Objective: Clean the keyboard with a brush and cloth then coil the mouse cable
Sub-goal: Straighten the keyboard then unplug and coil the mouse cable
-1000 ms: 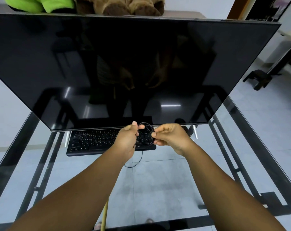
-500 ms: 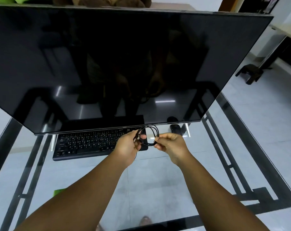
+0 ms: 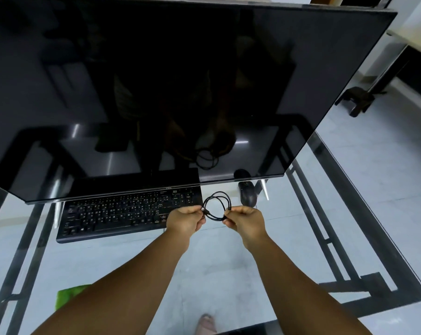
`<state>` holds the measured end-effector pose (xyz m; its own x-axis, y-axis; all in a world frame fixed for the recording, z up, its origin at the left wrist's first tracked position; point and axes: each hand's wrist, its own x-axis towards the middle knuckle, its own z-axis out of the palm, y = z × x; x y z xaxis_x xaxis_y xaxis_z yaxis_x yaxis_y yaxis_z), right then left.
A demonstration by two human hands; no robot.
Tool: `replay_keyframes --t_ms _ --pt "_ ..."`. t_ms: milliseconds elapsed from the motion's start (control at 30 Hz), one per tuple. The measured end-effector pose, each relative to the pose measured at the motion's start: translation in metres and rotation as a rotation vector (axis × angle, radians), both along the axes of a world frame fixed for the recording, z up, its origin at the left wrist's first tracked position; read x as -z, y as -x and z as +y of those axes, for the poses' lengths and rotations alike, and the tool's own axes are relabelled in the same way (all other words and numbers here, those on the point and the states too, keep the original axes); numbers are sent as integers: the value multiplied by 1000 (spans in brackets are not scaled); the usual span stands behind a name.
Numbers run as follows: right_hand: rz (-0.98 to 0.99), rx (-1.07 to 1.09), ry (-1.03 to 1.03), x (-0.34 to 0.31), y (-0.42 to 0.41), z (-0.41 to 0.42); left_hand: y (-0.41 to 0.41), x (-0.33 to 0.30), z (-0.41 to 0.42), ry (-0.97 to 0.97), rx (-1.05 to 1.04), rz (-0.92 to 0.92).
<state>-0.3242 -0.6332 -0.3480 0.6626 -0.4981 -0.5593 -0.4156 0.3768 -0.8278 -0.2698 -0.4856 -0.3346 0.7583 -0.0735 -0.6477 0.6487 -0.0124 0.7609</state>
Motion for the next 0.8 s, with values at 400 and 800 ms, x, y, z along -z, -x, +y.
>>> replay_keyframes --t_ms 400,800 --pt "193 73 110 42 -11 -20 -10 43 -21 -253 163 -87" --pt "198 184 217 34 -39 -17 -10 41 15 -761 245 -553"
